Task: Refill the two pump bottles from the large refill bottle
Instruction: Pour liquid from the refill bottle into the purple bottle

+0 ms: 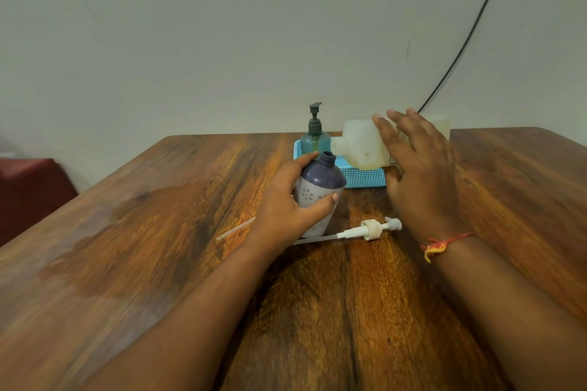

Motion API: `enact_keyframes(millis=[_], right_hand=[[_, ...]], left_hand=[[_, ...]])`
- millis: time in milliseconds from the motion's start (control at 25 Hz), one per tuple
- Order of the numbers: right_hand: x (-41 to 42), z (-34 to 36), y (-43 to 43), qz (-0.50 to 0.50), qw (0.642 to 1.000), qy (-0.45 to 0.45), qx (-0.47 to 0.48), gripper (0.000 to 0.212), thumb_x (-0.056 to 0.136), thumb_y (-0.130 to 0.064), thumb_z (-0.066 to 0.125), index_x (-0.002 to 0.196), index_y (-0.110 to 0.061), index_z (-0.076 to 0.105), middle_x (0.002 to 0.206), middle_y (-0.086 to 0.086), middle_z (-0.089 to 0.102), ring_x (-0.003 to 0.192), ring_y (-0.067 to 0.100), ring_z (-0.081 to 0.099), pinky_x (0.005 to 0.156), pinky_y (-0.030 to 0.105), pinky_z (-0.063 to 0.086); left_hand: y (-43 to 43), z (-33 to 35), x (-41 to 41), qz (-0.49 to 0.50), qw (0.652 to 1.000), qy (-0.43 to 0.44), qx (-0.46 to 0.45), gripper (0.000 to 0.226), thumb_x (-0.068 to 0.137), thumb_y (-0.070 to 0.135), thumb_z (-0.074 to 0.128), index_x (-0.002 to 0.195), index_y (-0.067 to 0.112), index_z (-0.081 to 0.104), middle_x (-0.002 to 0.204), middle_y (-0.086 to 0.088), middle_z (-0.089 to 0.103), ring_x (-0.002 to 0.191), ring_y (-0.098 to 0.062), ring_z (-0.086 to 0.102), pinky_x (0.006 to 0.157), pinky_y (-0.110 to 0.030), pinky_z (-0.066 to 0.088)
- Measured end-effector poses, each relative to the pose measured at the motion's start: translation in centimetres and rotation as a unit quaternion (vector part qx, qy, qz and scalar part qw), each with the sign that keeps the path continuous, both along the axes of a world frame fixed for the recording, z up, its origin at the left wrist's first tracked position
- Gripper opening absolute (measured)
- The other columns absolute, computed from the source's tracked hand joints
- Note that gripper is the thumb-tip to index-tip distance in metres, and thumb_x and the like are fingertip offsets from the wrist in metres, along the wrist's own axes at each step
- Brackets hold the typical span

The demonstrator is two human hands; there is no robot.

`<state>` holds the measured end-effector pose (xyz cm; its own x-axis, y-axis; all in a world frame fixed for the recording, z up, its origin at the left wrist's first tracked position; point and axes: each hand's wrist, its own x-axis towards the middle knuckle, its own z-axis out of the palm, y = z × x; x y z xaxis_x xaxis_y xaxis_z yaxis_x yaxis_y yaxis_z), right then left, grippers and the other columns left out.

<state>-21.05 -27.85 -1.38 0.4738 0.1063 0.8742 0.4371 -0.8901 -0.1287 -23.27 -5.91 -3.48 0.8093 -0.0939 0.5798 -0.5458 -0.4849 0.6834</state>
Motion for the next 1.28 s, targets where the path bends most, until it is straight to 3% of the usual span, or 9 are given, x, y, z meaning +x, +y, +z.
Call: enact_keyframes(millis=[440,1280], right_hand=[[0.3,0.5,0.0,0.003,1.000,-0.017,-0.022,0.084,0.084,0.009,0.067,0.155,-0.025,0.036,0.157,0.007,0.040,0.149,0.028,0.025,0.119,0.045,0.015],[0.3,1.2,0.2,-0.003,0.998,-0.038,-0.059,0.083,0.083,0.014,0.064,0.153,-0.022,0.039,0.158,0.009,0.039,0.151,0.030,0.023,0.122,0.048,0.015]], left_hand=[[0.0,0.1,0.0,0.000,1.000,0.011,-0.006,0.070,0.082,0.027,0.082,0.143,0.029,0.049,0.131,0.011,0.060,0.111,0.004,0.058,0.083,-0.004,0.047],[0.1,0.1,0.2,0.004,1.000,0.015,-0.006,0.069,0.082,0.028,0.082,0.143,0.029,0.049,0.129,0.012,0.059,0.109,0.006,0.058,0.081,-0.005,0.047]])
